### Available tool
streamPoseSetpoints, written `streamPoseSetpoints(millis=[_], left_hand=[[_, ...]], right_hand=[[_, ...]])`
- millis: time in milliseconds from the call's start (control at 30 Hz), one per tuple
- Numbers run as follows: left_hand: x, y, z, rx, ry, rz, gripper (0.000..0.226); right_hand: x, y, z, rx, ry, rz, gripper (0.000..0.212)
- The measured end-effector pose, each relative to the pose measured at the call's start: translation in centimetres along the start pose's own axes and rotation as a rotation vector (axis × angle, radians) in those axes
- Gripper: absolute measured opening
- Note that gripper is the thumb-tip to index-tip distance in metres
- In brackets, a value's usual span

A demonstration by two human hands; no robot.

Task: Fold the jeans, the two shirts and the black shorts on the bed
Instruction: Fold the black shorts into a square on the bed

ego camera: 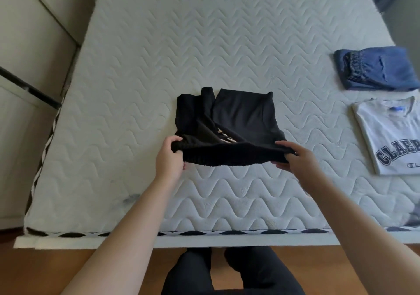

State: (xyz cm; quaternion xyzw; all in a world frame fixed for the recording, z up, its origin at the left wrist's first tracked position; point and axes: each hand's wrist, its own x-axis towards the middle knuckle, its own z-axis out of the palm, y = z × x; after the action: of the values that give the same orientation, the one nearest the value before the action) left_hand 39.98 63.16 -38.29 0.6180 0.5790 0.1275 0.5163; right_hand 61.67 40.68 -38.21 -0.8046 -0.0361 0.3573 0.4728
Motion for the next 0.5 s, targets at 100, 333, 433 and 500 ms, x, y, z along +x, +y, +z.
streamPoseSetpoints(millis=[100,333,433,500], left_hand=[[-0.3,2.9,-2.5,0.175,-0.030,0.166,0.033],[-1.0,11.7,-7.8,0.117,-0.126,0.266,0.023],[-1.0,15.0,-10.0,0.095,-0.241,0.311,0.022],[-1.3,16.9,-11.6,0.177,-0.303,0.373,0.043]], right_hand=[[-2.1,-2.7,-1.4,-0.059,-0.003,-0.038,0.043],[-5.1,-8.7,-3.1,-0.251,-0.030,-0.304,0.024],[-5.9,-11.7,-3.7,-0.366,-0.126,-0.389,0.051],[-6.2,-13.6,-4.1,-0.461,-0.092,-0.468,0.054]])
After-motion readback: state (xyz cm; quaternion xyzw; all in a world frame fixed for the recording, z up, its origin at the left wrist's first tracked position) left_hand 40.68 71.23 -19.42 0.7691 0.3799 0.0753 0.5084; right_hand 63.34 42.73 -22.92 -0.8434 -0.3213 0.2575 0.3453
